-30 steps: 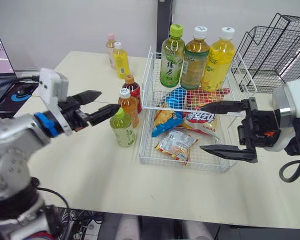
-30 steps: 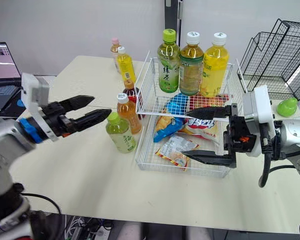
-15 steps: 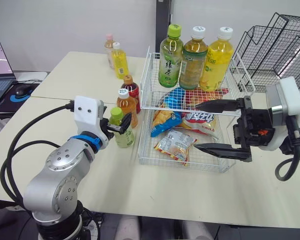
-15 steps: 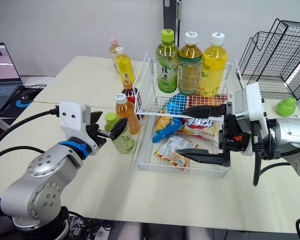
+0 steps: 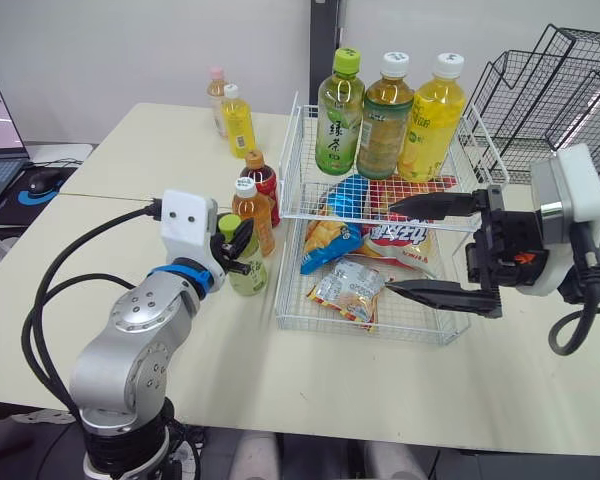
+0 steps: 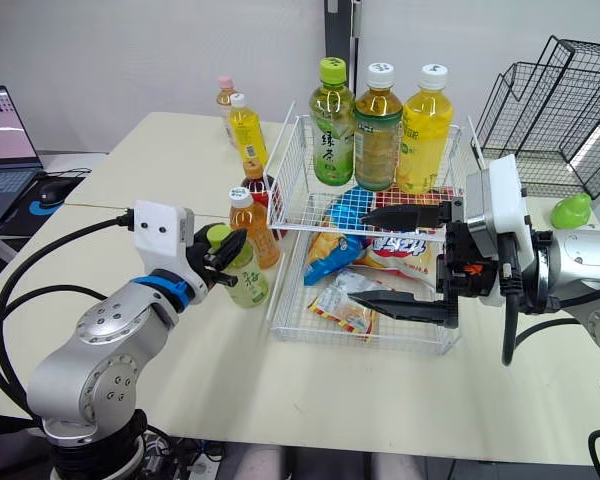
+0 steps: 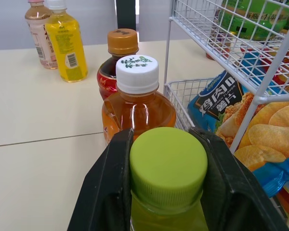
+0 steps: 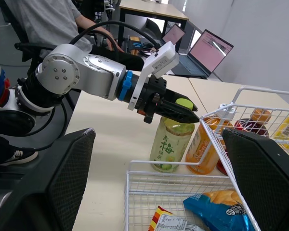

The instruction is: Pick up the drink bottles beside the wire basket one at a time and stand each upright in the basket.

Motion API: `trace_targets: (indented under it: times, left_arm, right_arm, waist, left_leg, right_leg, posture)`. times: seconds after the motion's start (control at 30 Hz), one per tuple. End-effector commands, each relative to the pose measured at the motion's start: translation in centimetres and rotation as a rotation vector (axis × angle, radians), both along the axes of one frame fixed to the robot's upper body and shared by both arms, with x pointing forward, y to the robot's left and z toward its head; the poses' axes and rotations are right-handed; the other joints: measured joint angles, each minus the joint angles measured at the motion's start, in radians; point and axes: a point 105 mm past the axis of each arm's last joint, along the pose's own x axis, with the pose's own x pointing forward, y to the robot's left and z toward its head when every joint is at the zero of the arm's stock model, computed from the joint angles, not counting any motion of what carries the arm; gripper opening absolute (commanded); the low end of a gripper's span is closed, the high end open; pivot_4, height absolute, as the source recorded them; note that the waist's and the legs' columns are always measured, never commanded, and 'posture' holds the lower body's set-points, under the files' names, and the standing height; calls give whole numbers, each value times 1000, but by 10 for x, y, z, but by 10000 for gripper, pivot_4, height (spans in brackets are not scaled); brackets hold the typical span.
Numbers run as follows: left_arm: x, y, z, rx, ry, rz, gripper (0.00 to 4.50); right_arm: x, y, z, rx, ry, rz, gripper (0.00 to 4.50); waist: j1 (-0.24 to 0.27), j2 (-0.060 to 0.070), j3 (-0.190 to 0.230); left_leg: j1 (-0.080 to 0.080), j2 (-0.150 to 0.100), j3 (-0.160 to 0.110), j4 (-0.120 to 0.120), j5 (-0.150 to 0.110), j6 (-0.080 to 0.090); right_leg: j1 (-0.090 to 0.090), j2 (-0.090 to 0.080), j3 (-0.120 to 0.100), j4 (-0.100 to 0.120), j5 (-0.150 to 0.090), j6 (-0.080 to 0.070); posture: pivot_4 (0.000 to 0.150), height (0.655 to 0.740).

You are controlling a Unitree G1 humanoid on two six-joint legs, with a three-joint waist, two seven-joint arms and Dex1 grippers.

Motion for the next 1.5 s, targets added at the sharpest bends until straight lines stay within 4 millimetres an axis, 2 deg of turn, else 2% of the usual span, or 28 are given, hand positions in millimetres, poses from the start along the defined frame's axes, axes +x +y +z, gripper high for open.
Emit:
trace_targets:
  times: [0.03,0.1,0.2,0.33,0.43,0.57,0.7,0.87,0.93,1.0,1.17,1.2,1.37,1.5]
  left_arm:
    - [-13,2,29,43,-126,-120,13789]
    - [-14,12,39,78,-141,-179,13789]
    - [-13,31,66,134,-147,-284,13789]
    - [-13,39,99,137,-115,-401,13788]
    - [-16,34,141,108,-107,-516,13788]
    - [-12,37,199,55,-160,-533,13788]
    - [-26,21,247,17,-210,-683,13788]
    - [-38,-18,277,15,-228,-919,13788]
    - [-39,-37,279,18,-210,-1019,13788]
    - [-35,-60,271,51,-183,-1103,13788]
    - [-7,-119,241,162,-212,-1156,13788]
    - [-5,-130,239,141,-207,-1175,13788]
    - [10,-171,221,118,-195,-1217,13788]
    - [26,-194,207,109,-194,-1182,13788]
  right_arm:
    - [3,-6,13,28,-76,-61,45000]
    - [7,-12,15,31,-96,-107,45000]
    - [6,-23,15,20,-123,-169,45000]
    - [0,-28,6,-2,-123,-200,45000]
    - [-4,-35,2,-13,-136,-228,45000]
    - [-5,-44,4,-17,-149,-282,45000]
    - [-10,-49,4,-24,-118,-300,45000]
    - [-16,-44,2,3,-92,-307,45000]
    - [-15,-44,1,10,-91,-326,45000]
    - [-14,-44,0,15,-91,-346,45000]
    - [-15,-46,-2,25,-74,-397,45000]
    - [-17,-46,-1,32,-72,-410,45000]
    - [-17,-48,1,55,-95,-487,45000]
    - [-15,-49,3,76,-121,-537,45000]
  waist:
    - [-2,0,0]
    - [-2,0,0]
    - [0,0,1]
    - [2,-3,2]
    - [5,-6,4]
    - [7,-6,5]
    - [-1,-6,5]
    - [-3,-6,5]
    - [-3,-6,5]
    - [-3,-6,5]
    - [1,-6,5]
    - [0,-6,5]
    - [-10,-5,5]
    - [-9,-3,5]
  left_leg:
    - [0,0,0,0,0,0]
    - [-1,1,0,-1,0,0]
    - [-1,1,0,-1,0,0]
    - [-1,1,1,-2,0,0]
    - [-2,0,1,-2,0,0]
    - [-3,0,0,-2,0,0]
    - [-3,0,1,-4,0,0]
    - [-3,0,1,-5,0,0]
    - [-2,0,1,-5,0,0]
    - [-2,0,2,-4,0,0]
    - [-3,0,2,-4,0,0]
    - [-3,-1,2,-4,0,0]
    - [-10,-1,3,-4,0,0]
    - [-14,-1,3,-4,0,0]
  right_leg:
    - [0,0,0,0,0,0]
    - [-1,1,0,0,0,0]
    - [-2,1,0,-1,-1,-1]
    - [-2,-1,0,-2,-1,-1]
    - [-2,-2,-1,-4,-2,0]
    - [-2,-1,-2,-5,-3,3]
    - [-2,0,-1,-5,-3,3]
    - [-3,1,-1,-4,-3,3]
    - [-3,0,-1,-4,-3,3]
    - [-3,0,-1,-4,-3,3]
    - [-2,-2,0,-4,-3,3]
    - [-2,-2,0,-4,-3,2]
    - [-11,0,2,-3,-2,1]
    - [-15,1,2,-1,-2,0]
  posture:
    - [1500,7134]
    - [1500,7134]
    - [1500,7134]
    - [1500,7134]
    - [1500,7134]
    - [1500,7134]
    - [1500,7134]
    - [1500,7134]
    - [1500,7134]
    - [1500,7134]
    - [1500,7134]
    - [1500,7134]
    - [1500,7134]
    - [1500,7134]
